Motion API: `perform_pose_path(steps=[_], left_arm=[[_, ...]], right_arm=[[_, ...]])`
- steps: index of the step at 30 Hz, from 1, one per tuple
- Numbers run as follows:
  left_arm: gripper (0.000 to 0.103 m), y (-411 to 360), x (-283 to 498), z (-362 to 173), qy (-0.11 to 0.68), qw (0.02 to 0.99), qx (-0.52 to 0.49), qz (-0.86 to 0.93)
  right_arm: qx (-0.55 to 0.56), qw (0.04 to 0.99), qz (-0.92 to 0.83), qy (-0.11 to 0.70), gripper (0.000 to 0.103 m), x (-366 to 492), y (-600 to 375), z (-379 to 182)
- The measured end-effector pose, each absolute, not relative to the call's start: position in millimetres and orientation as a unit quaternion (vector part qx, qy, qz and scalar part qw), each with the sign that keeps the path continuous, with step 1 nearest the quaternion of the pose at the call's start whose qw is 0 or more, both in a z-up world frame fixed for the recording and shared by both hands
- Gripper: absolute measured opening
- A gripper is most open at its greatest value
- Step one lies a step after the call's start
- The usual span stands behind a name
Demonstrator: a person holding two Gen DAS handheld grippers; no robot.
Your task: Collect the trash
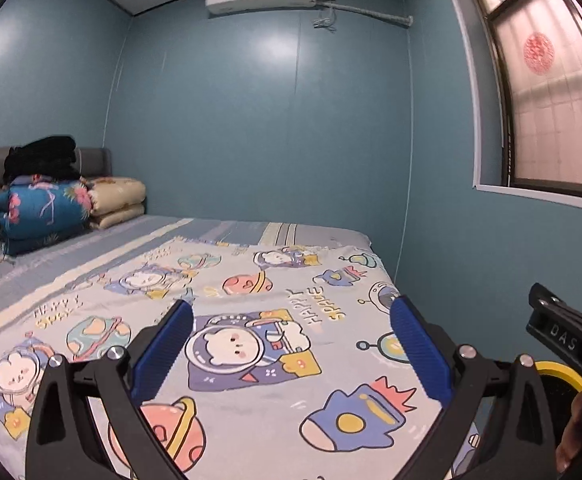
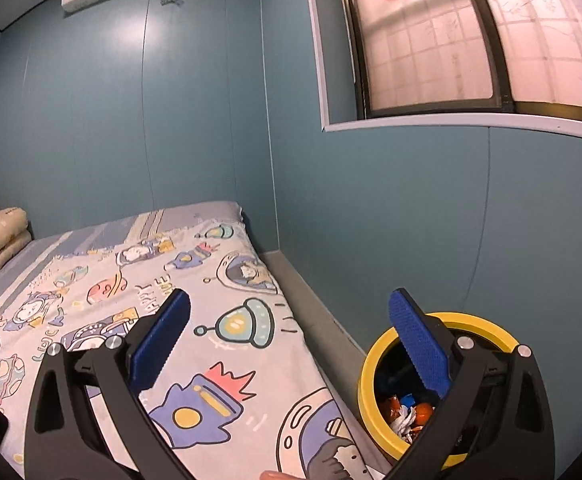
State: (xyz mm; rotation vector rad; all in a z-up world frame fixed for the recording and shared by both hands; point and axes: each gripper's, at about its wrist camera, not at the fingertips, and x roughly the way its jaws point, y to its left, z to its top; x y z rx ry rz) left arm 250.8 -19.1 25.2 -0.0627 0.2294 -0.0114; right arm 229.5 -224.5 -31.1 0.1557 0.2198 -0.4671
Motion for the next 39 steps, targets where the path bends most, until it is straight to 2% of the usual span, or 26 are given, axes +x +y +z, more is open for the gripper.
perform_pose_path(steps=[10, 39], left_arm=[[0.095, -9, 241, 18, 0.114, 0.993, -0.033, 0.000], [0.095, -9, 233, 10, 0.136, 0.990, -0.037, -0.005]], right_arm=[[0.066, 0.964, -0.247, 0.070, 0.095, 214, -222, -42], [0.048, 0.969, -0.219, 0.100, 0.095, 218, -206, -61]])
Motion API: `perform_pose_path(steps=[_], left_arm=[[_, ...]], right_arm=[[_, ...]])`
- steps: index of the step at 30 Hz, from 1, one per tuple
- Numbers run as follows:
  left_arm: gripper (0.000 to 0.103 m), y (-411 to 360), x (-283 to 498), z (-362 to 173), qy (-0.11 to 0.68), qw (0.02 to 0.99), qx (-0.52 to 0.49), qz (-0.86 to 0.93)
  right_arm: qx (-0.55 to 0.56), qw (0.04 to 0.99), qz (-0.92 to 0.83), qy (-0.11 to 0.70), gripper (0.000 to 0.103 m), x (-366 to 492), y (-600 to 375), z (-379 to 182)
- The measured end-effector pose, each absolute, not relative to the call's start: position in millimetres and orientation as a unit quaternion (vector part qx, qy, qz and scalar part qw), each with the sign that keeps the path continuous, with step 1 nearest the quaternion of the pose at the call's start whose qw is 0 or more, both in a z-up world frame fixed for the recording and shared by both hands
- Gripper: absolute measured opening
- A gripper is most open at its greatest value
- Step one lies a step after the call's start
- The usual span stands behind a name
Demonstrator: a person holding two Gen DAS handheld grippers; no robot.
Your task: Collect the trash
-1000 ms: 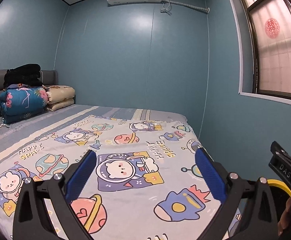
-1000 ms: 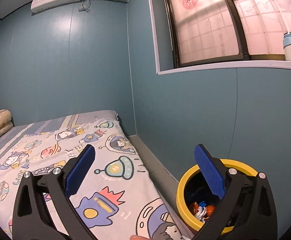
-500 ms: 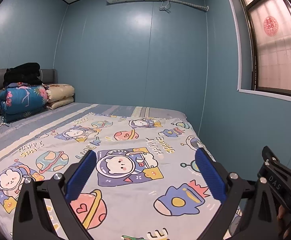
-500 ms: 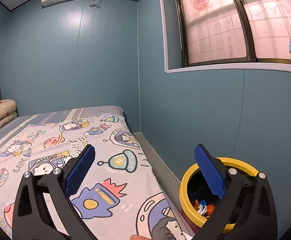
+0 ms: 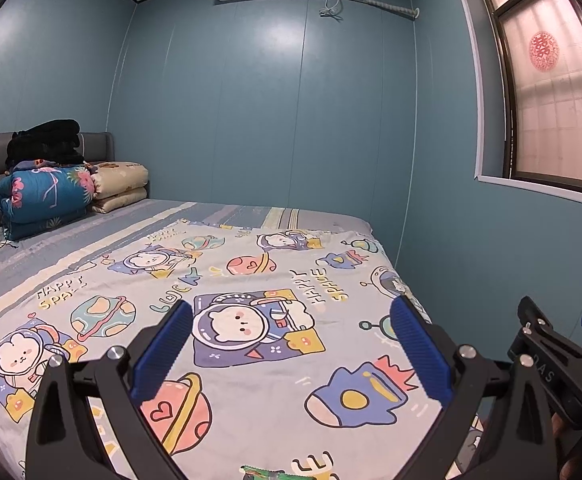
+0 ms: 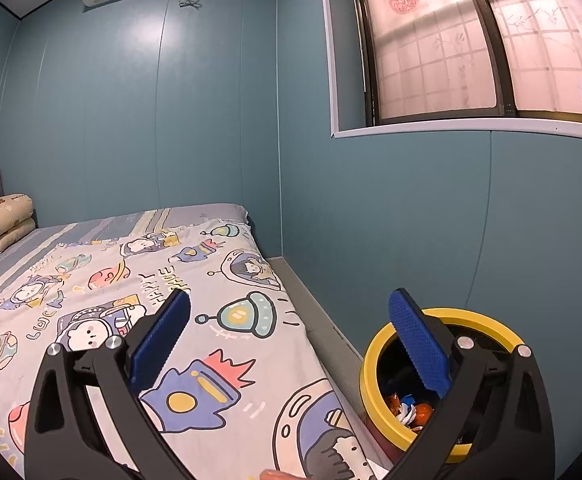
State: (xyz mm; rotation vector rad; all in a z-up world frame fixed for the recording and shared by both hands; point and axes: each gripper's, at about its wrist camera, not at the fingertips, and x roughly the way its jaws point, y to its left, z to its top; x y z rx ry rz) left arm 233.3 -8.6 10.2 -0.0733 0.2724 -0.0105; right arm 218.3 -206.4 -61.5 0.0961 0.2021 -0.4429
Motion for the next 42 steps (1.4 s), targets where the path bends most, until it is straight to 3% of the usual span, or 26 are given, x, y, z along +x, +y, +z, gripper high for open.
perform_pose_path(steps=[42], left_arm=[[0.095, -8.8, 237.0, 6.2, 0.148, 0.988, -0.038, -0.007]], right_arm=[[0.048, 0.969, -0.210, 0.121, 0.095, 224.2, -204.9, -69.4]])
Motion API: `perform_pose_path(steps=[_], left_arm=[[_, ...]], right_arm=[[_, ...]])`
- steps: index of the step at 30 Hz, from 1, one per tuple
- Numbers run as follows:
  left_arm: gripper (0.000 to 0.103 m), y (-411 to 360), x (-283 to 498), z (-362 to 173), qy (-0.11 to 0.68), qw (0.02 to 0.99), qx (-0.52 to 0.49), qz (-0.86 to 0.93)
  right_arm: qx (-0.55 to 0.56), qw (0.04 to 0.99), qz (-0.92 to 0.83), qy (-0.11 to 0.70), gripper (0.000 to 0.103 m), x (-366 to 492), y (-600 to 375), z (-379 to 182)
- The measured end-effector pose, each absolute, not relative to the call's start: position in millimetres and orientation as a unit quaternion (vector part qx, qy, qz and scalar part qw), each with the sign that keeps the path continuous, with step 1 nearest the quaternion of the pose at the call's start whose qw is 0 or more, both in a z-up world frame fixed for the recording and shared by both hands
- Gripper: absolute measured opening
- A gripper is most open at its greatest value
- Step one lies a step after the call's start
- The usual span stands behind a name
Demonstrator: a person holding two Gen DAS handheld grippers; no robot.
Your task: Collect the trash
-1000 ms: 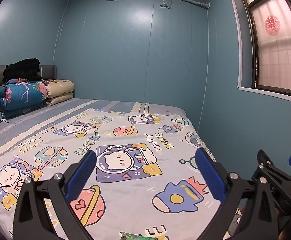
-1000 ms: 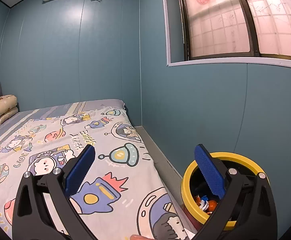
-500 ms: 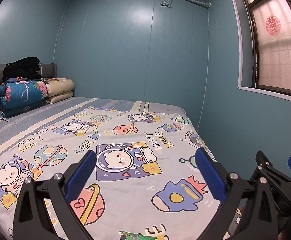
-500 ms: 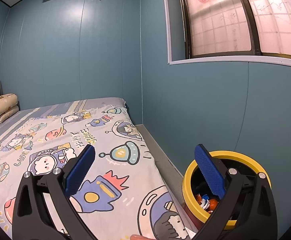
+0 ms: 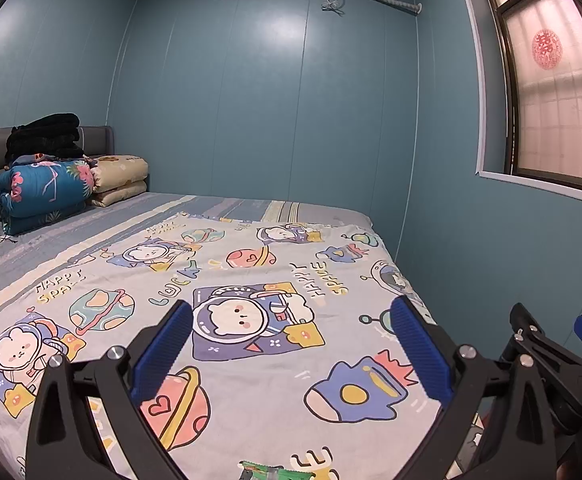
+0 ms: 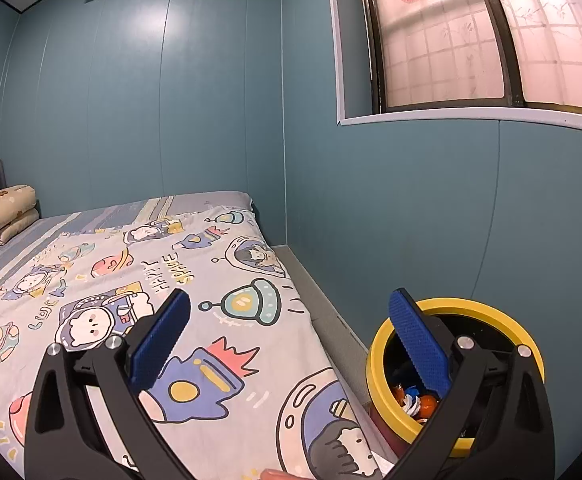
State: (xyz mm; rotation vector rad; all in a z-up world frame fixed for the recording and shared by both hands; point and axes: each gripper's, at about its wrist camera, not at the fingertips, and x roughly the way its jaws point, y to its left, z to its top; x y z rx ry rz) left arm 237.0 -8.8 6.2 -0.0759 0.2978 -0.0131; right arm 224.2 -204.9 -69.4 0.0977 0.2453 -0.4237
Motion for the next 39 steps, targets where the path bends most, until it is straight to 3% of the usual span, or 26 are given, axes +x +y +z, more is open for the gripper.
perform_pose_path(steps=[39], left_arm=[[0.095, -9.5, 237.0, 2.7, 0.152, 0.988, -0.034, -0.006]], right_arm=[[0.053, 0.968, -0.205, 0.132, 0.095, 226.7, -207.0, -72.5]])
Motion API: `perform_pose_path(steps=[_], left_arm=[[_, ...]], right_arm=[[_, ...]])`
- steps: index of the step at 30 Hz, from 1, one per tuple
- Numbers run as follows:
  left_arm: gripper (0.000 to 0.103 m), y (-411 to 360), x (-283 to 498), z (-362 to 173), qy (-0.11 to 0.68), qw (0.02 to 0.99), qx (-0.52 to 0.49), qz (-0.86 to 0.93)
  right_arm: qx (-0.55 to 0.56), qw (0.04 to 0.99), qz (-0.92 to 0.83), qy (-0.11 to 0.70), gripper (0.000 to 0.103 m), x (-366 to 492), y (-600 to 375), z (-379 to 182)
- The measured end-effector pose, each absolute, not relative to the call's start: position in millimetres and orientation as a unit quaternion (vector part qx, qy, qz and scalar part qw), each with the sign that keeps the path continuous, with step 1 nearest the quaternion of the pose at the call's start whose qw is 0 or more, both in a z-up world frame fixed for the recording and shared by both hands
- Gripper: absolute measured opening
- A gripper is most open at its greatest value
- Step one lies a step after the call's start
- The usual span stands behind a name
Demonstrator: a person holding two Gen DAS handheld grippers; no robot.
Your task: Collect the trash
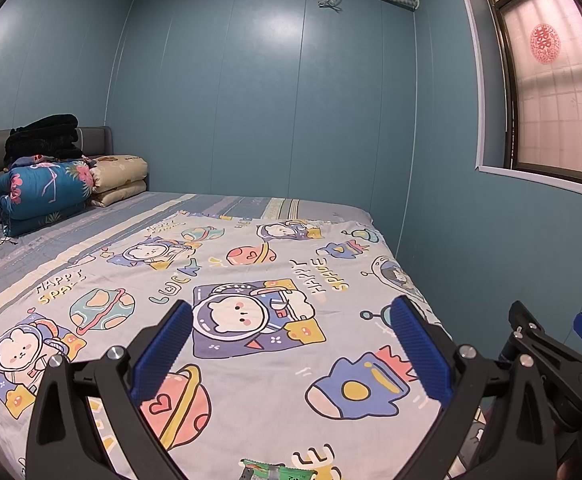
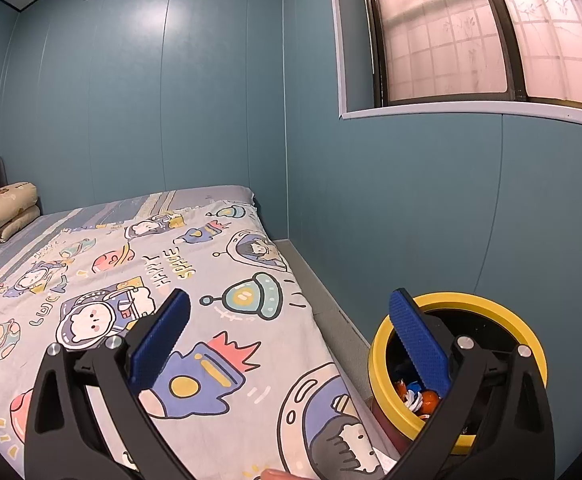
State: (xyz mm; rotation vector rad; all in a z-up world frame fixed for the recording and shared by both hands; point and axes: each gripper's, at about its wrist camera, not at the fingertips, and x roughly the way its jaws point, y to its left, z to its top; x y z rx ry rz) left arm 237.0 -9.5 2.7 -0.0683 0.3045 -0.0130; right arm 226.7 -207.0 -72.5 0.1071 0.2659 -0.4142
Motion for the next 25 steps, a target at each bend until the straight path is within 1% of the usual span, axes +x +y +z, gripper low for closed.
perform_pose_path(steps=[17, 25], left_arm=[[0.095, -11.7, 233.9, 1.1, 0.140, 0.990, -0.013, -0.003], [0.095, -8.5, 236.9, 1.5, 0.151, 0.988, -0.021, -0.003]], right_arm=[[0.053, 0.968, -0.203, 0.135, 0.095, 227.9, -207.8, -73.8], [0.054, 0.968, -0.203, 0.136, 0.095, 228.4, -208.5, -73.5]])
